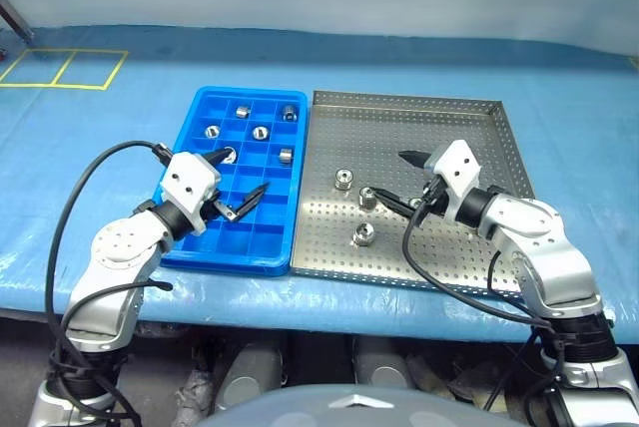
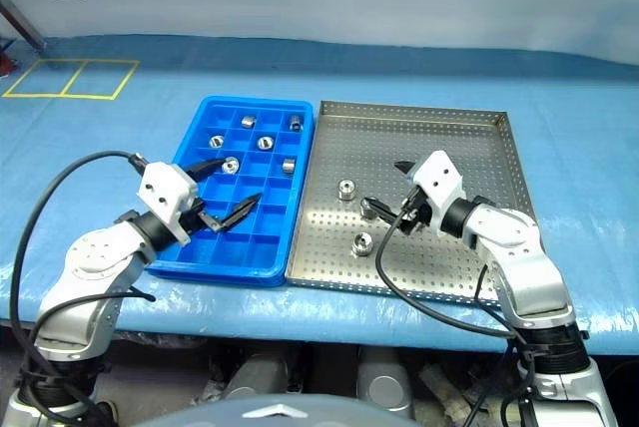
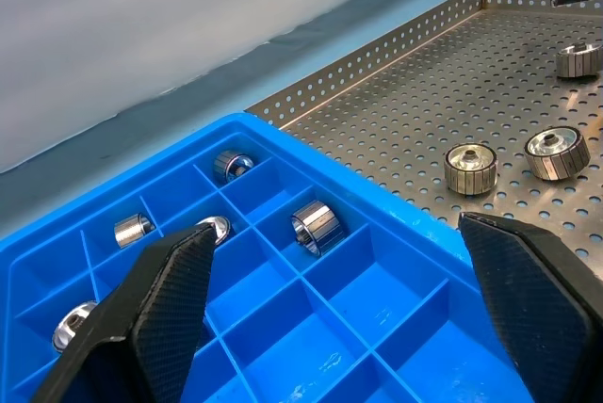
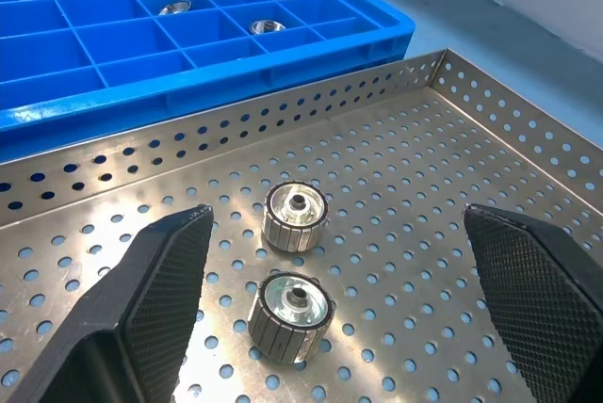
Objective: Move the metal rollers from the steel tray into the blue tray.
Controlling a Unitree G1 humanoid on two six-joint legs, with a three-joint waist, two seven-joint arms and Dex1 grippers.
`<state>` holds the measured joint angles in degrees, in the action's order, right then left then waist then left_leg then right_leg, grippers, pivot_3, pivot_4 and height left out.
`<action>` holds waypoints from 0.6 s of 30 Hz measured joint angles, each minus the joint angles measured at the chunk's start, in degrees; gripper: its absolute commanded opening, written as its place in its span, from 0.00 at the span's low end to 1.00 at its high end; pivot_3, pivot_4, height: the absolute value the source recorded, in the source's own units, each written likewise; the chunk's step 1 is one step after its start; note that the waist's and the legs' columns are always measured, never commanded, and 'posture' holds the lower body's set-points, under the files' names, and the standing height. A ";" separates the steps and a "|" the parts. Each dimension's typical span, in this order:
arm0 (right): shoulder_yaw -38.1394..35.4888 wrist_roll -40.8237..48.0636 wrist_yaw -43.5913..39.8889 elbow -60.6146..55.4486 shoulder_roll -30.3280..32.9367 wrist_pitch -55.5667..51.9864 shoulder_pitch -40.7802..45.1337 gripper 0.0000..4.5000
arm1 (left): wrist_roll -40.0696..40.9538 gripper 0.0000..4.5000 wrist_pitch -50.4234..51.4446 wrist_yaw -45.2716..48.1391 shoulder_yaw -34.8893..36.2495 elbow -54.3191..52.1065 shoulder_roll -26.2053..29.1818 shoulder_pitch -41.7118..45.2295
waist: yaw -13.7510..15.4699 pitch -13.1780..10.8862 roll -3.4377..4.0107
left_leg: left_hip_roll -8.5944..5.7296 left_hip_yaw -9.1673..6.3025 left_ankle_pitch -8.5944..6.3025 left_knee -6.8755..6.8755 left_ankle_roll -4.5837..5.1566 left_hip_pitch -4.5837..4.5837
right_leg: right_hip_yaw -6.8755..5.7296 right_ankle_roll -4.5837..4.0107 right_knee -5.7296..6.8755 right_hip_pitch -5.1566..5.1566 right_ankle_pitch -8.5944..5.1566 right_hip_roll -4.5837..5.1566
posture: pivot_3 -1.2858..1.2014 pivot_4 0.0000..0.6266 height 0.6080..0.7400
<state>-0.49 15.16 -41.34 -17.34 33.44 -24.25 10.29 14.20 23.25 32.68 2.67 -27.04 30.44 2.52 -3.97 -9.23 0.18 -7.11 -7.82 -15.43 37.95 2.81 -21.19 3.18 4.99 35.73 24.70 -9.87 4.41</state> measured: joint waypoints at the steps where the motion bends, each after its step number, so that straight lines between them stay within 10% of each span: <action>1: 0.00 0.00 -0.01 0.00 -0.02 0.00 0.11 0.99 | 0.00 1.00 0.00 0.00 -0.05 0.00 0.00 0.00 | 0.01 0.00 0.00 | 0.00 0.00 0.00 0.00 0.00 0.00 | 0.00 0.00 0.00 0.00 0.00 0.00 | 0.45 0.24 1.00; 18: 0.27 -0.01 -0.79 0.05 -0.13 0.00 0.67 0.99 | -0.01 1.00 -0.01 -0.10 -0.87 0.00 -0.52 -0.06 | 0.07 -0.01 -0.02 | 0.00 0.00 0.00 0.00 0.00 0.00 | 0.00 0.00 0.00 0.00 0.00 0.00 | 0.45 0.24 1.00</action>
<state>-0.23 15.15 -42.13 -17.29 33.31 -24.24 10.96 14.19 23.23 32.59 1.80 -27.04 29.92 2.47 -3.89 -9.24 0.16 -7.10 -7.82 -15.43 37.95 2.80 -21.19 3.18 4.99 35.73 24.70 -9.87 4.41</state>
